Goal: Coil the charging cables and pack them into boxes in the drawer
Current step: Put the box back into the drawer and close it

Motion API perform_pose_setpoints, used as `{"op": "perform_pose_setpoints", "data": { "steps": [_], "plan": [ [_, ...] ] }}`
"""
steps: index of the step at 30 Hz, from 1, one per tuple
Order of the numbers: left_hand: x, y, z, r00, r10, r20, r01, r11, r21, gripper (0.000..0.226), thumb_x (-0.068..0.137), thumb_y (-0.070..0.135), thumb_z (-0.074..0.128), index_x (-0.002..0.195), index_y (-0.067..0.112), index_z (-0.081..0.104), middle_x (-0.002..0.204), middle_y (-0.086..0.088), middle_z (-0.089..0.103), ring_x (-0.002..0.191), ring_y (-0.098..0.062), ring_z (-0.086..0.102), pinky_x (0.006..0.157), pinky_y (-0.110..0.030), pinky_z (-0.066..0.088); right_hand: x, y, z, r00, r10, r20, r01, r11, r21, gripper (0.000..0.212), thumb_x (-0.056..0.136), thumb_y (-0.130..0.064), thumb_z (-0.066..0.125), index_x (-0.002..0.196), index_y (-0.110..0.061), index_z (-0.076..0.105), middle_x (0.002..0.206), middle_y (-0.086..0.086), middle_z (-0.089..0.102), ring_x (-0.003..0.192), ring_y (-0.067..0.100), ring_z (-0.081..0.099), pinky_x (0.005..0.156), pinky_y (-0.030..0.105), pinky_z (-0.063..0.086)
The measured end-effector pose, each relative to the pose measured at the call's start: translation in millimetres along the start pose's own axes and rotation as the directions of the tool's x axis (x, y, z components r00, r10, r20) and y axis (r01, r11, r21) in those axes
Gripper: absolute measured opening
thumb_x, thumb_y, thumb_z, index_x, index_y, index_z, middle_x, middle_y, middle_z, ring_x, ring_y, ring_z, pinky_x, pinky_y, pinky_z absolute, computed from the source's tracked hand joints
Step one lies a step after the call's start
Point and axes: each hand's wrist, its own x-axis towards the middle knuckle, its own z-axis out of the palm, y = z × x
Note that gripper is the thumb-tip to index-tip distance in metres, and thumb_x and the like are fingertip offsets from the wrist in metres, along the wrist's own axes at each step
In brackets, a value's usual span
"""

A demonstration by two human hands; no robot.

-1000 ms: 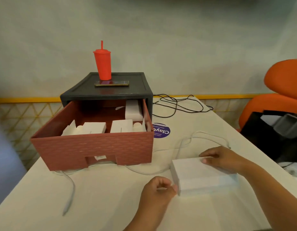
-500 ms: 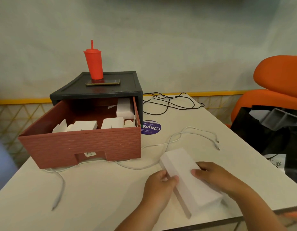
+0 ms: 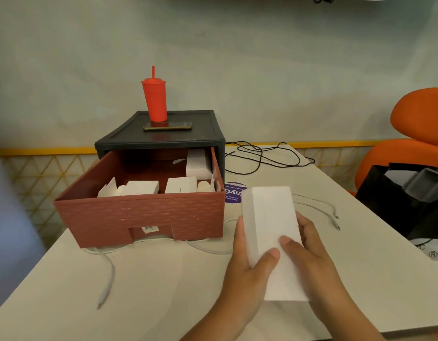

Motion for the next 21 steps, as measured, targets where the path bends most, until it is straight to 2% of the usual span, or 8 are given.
{"op": "perform_pose_setpoints", "data": {
  "steps": [4,7,10,13,15,17,19,21],
  "plan": [
    [6.1,48.4,-27.8,0.985,0.143,-0.096,-0.143,0.99,0.015,0.064,0.088,0.017,0.06,0.126,0.058,0.029,0.11,0.026,0.058,0.093,0.007,0.06,0.068,-0.012,0.05,9.6,-42.8,30.1,0.992,-0.089,0.094,0.083,0.995,0.061,0.057,0.065,-0.032,0.054,0.114,-0.058,0.043,0.103,-0.025,0.062,0.091,0.008,0.064,0.072,0.03,0.052],
    [16.7,82.6,-61.4,0.965,0.185,-0.184,-0.177,0.983,0.059,0.056,0.081,0.029,0.065,0.122,0.057,0.038,0.108,0.019,0.061,0.094,-0.003,0.062,0.073,-0.02,0.052,26.1,-76.2,62.4,0.96,-0.089,0.266,0.069,0.994,0.081,0.063,0.069,-0.027,0.058,0.122,-0.056,0.04,0.107,-0.019,0.065,0.093,0.011,0.066,0.075,0.033,0.054],
    [33.7,109.4,-98.4,0.965,0.141,-0.223,-0.12,0.987,0.106,0.033,0.089,0.02,0.057,0.105,0.046,0.046,0.103,0.012,0.061,0.094,-0.007,0.06,0.078,-0.026,0.051,53.7,-102.3,99.6,0.915,0.024,0.402,-0.068,0.993,0.094,0.049,0.086,-0.014,0.055,0.123,-0.044,0.044,0.111,-0.006,0.065,0.097,0.02,0.064,0.07,0.034,0.053],
    [53.0,125.6,-142.3,0.969,0.045,-0.243,-0.008,0.988,0.154,0.032,0.092,0.023,0.05,0.123,0.034,0.046,0.113,0.002,0.061,0.1,-0.016,0.06,0.085,-0.036,0.052,87.7,-112.6,139.8,0.864,0.171,0.473,-0.271,0.951,0.152,0.035,0.09,-0.009,0.05,0.119,-0.028,0.053,0.11,0.008,0.065,0.091,0.027,0.064,0.071,0.039,0.054],
    [61.6,132.5,-169.5,0.966,-0.01,-0.259,0.075,0.967,0.244,0.03,0.094,0.036,0.047,0.123,0.034,0.048,0.11,0.007,0.062,0.099,-0.014,0.061,0.086,-0.035,0.051,107.9,-111.8,163.9,0.831,0.301,0.469,-0.399,0.909,0.123,0.026,0.089,-0.012,0.054,0.113,-0.02,0.058,0.107,0.014,0.066,0.089,0.031,0.064,0.073,0.043,0.053],
    [68.0,136.8,-200.5,0.95,-0.003,-0.313,0.125,0.921,0.369,0.021,0.095,0.04,0.043,0.114,0.035,0.051,0.102,0.016,0.06,0.092,-0.004,0.058,0.08,-0.026,0.048,127.0,-108.5,187.7,0.797,0.422,0.432,-0.491,0.869,0.057,0.019,0.086,-0.015,0.059,0.105,-0.013,0.058,0.1,0.016,0.067,0.084,0.032,0.065,0.072,0.043,0.054],
    [75.6,135.6,-232.4,0.926,0.049,-0.375,0.171,0.83,0.531,0.03,0.094,0.038,0.046,0.123,0.03,0.053,0.118,0.012,0.057,0.104,-0.008,0.054,0.089,-0.026,0.044,147.9,-102.4,207.4,0.777,0.489,0.396,-0.536,0.844,0.008,0.018,0.086,-0.017,0.061,0.101,-0.011,0.056,0.092,0.015,0.068,0.077,0.03,0.066,0.067,0.04,0.055],
    [81.3,132.0,-260.4,0.911,0.108,-0.397,0.221,0.685,0.694,0.042,0.092,0.036,0.051,0.131,0.023,0.05,0.133,0.003,0.05,0.117,-0.014,0.048,0.095,-0.026,0.037,169.1,-93.4,224.2,0.757,0.535,0.374,-0.56,0.827,-0.048,0.02,0.086,-0.018,0.06,0.104,-0.011,0.053,0.092,0.015,0.068,0.075,0.028,0.066,0.063,0.038,0.054]
  ]
}}
